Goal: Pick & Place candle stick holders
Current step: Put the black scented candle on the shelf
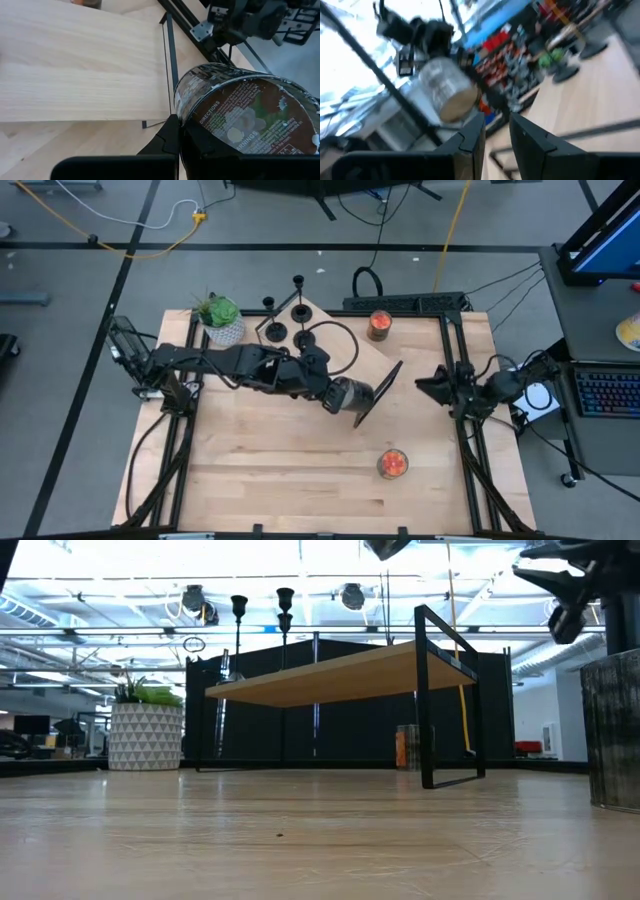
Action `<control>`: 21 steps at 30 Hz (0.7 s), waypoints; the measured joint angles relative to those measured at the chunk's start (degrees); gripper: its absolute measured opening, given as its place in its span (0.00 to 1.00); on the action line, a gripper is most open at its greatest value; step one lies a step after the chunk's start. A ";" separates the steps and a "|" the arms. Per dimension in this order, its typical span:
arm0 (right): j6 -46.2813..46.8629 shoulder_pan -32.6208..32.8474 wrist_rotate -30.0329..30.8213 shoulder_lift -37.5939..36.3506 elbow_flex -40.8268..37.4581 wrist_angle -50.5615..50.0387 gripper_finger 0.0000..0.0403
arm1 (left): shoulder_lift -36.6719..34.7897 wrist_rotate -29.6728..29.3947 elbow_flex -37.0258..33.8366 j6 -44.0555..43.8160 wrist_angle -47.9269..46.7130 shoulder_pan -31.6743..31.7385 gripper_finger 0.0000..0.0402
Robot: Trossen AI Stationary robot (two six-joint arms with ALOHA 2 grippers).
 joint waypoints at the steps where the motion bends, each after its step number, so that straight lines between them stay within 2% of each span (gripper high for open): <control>1: -0.65 0.00 1.20 -0.01 0.00 1.07 0.21 | 0.00 -0.08 0.00 0.00 -0.01 0.06 0.00; 7: -6.88 -0.02 7.06 -0.01 0.00 2.54 0.21 | 0.00 -0.25 0.00 0.24 0.01 0.83 0.00; 14: -7.71 -0.02 6.54 0.01 0.00 3.25 0.21 | -0.04 0.01 0.00 0.90 0.02 1.72 0.00; 18: -11.74 -0.02 6.18 0.88 0.00 7.55 0.21 | -0.04 0.01 0.00 1.05 0.03 1.76 0.00; 21: -18.35 -0.02 1.59 3.48 0.00 13.26 0.21 | -0.04 0.03 0.00 1.06 0.03 1.76 0.00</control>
